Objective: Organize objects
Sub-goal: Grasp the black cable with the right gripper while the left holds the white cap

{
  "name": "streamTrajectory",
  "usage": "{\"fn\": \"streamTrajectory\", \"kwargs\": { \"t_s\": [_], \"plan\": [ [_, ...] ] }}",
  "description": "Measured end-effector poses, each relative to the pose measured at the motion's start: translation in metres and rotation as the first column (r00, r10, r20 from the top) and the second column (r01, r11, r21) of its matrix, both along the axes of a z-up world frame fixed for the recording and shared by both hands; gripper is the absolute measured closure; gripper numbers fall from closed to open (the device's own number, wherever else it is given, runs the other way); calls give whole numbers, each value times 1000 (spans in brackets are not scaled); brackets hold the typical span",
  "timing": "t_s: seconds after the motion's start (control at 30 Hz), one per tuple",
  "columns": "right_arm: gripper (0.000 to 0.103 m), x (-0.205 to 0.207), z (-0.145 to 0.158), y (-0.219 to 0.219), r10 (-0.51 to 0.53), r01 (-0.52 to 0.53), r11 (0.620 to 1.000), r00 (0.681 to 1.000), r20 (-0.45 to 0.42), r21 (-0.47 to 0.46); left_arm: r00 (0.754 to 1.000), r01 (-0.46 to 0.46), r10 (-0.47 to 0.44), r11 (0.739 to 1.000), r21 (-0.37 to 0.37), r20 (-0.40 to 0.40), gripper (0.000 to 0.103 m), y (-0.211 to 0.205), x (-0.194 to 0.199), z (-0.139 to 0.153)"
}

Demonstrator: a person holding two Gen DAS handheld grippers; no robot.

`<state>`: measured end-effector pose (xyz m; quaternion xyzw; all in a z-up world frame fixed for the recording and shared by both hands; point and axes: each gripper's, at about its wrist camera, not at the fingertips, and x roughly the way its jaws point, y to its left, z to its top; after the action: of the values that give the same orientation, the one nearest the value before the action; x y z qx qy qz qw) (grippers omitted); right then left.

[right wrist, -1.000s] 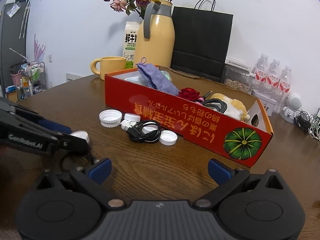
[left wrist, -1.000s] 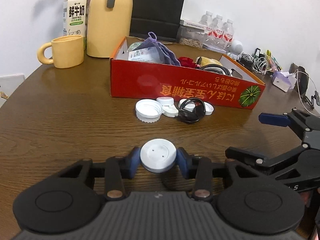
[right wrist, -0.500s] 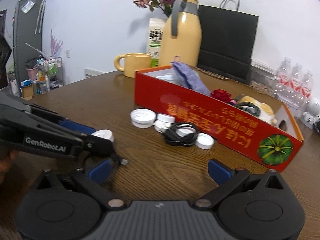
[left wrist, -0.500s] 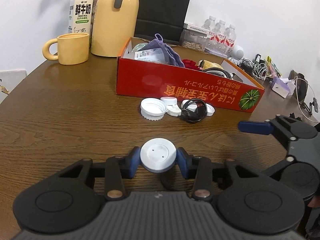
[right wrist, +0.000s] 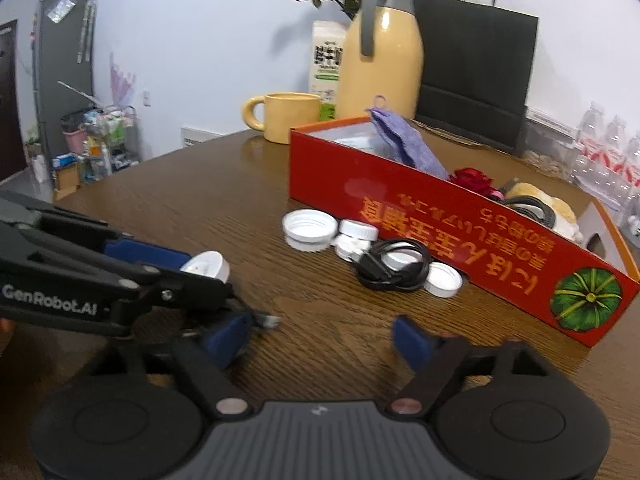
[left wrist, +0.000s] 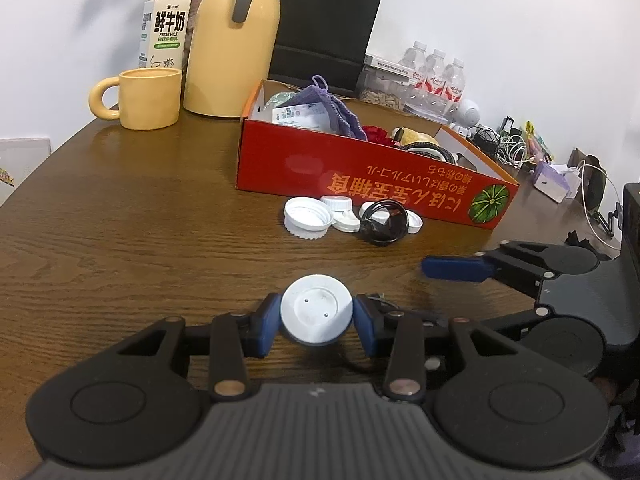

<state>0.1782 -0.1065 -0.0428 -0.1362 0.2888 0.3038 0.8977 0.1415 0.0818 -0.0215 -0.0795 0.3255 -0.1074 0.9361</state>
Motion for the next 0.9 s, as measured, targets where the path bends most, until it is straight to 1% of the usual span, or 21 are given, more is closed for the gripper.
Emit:
{"fn": "streamTrajectory", "kwargs": {
  "t_s": [0.07, 0.1, 0.17, 0.27, 0.37, 0.47, 0.53, 0.6, 0.7, 0.9],
  "plan": [
    [64, -3, 1, 2, 40, -40, 999, 999, 3, 9, 1000, -1, 1, 1000, -1, 1, 63, 1, -1, 0],
    [70, -5, 1, 3, 58, -58, 998, 998, 3, 11, 1000, 0, 0, 1000, -2, 3, 63, 2, -2, 1],
    [89, -10, 1, 9, 89, -89, 996, 996, 13, 1, 1000, -2, 2, 1000, -4, 10, 63, 3, -5, 2],
    [98, -17, 0, 15, 112, -111, 993, 993, 31, -25, 1000, -5, 5, 1000, -4, 16, 63, 5, -8, 3],
    [100, -19, 0, 16, 107, -105, 994, 993, 42, -37, 1000, -16, 16, 1000, -1, 21, 63, 7, -11, 4],
    [100, -19, 1, 13, 79, -76, 996, 995, 58, -50, 999, -31, 31, 1000, -1, 30, 63, 11, -13, 7],
    [100, -18, 1, 9, 59, -56, 997, 996, 68, -49, 998, -50, 50, 999, 13, 43, 63, 13, -14, 10],
    [100, -18, 2, 4, 38, -33, 998, 996, 85, -49, 997, -57, 57, 998, 7, 50, 63, 15, -14, 13],
    [100, -15, 6, -4, 9, -6, 999, 995, 99, -35, 996, -63, 62, 998, 12, 68, 63, 14, -15, 20],
    [101, -15, 22, -19, -27, 27, 1000, 988, 152, -1, 993, -47, 45, 999, 18, 110, 63, 2, -11, 36]
  ]
}}
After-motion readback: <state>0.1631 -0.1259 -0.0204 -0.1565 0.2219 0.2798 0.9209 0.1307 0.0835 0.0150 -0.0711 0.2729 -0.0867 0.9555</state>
